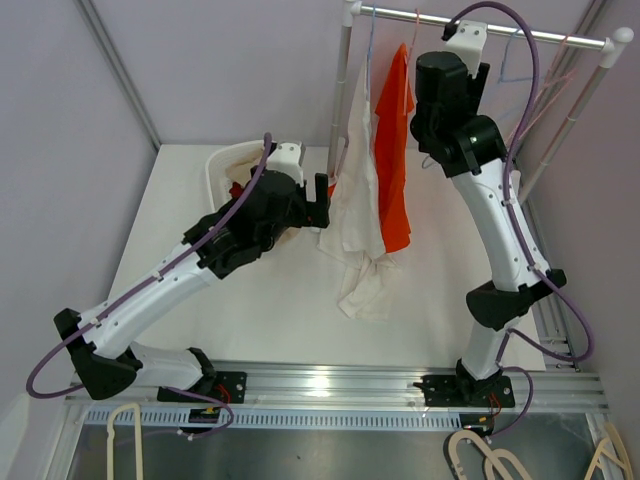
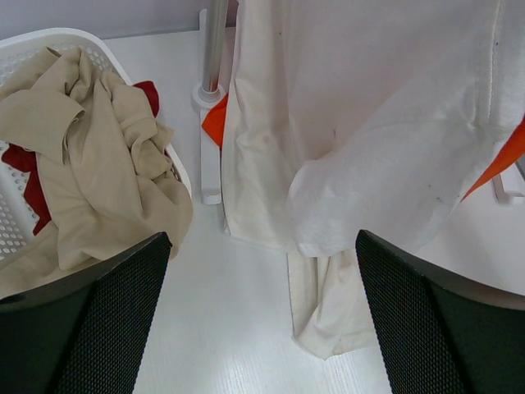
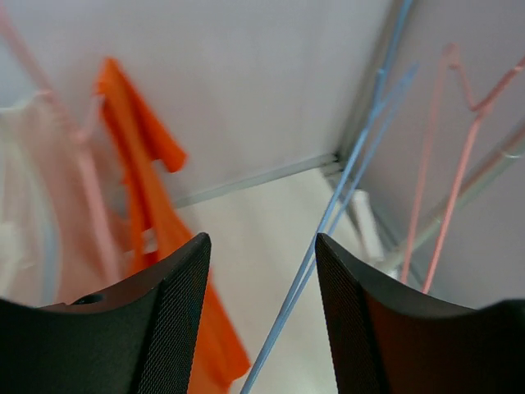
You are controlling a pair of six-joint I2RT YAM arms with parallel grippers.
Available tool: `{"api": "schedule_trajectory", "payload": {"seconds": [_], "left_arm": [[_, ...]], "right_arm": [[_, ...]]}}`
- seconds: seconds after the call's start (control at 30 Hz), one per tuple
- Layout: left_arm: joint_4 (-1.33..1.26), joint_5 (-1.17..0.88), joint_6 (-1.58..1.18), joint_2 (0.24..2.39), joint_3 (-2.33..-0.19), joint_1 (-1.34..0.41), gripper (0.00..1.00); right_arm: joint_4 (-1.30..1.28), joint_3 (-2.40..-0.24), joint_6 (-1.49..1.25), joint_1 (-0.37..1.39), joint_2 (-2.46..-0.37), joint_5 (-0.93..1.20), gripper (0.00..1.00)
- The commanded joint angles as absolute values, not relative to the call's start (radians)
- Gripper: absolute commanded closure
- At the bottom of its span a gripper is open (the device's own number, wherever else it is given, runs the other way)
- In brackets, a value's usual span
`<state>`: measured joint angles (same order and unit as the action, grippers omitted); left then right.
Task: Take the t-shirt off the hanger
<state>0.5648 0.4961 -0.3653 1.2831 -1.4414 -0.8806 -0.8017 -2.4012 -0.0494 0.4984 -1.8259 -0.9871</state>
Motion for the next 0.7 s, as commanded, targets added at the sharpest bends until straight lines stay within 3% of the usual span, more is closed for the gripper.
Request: {"api": "schedule_trajectory", "payload": {"seconds": [0.0,0.07,0.4,0.67], "left_arm": [[0.558,0.523,-0.362,1.279,-1.47,-0.897,0.01],[0.557,0.528,-0.354,1.281,-1.477,-0.9,0.01],[0.572,0.572,-0.339,1.264,-1.5,-0.927,0.0],[0.568,0.587,-0.336,1.252,-1.466,-0.928,0.0]], "right_arm": [[-0.932,-2.491,-0.161,0.528,-1.769,-0.804,0.41],[-0.963,-2.497,-0.196,0.509,-1.775,-0.652,0.42],[-0.916,-2.481,-0.247,0.4,-1.858,-0.399,0.45],[-0.836,-2.431,-0.241,0.42,-1.848,-0.353,0.46]]}}
